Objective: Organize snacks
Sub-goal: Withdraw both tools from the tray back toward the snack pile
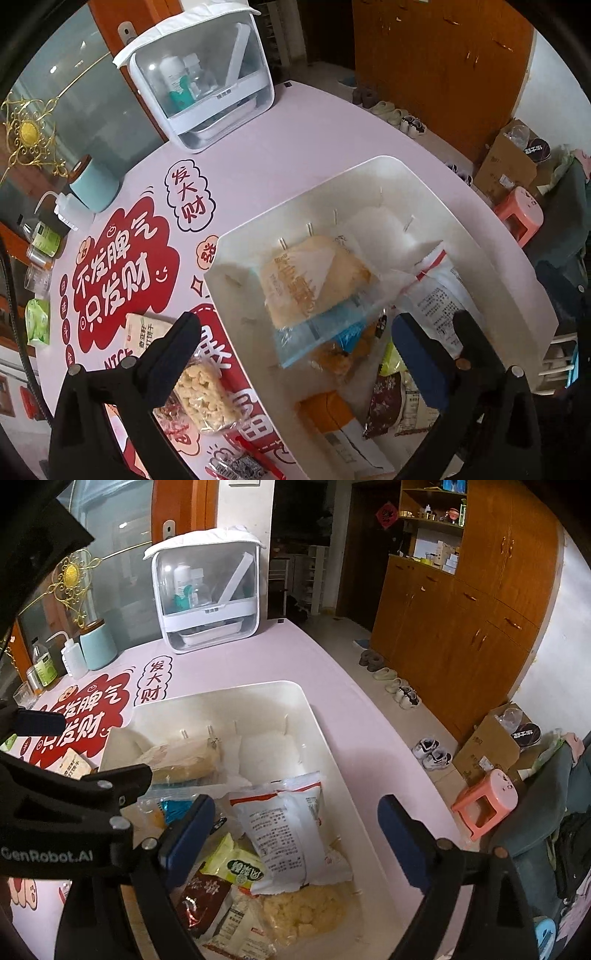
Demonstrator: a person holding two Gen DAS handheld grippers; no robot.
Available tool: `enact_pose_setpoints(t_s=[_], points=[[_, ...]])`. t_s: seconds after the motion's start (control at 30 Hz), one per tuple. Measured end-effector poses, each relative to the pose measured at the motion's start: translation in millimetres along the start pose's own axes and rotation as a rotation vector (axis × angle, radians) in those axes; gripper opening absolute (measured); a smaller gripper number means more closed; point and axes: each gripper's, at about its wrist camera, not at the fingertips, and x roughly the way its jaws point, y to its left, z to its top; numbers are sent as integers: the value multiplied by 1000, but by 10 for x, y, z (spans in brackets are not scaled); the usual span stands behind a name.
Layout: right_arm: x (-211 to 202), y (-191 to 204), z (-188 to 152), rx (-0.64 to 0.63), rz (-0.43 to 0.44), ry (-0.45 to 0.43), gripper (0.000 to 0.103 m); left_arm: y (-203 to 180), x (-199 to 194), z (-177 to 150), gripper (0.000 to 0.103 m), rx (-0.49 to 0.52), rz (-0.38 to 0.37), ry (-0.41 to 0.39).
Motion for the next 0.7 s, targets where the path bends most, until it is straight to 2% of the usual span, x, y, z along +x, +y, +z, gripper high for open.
enact_pose_setpoints(t_s=[0.53, 0.7], points=[[-276, 113, -106, 48, -18, -15, 91, 225, -443, -387, 102, -39, -12, -45], [-418, 139, -105, 66, 4, -40, 91, 377, -616, -550, 103, -68, -2, -67]])
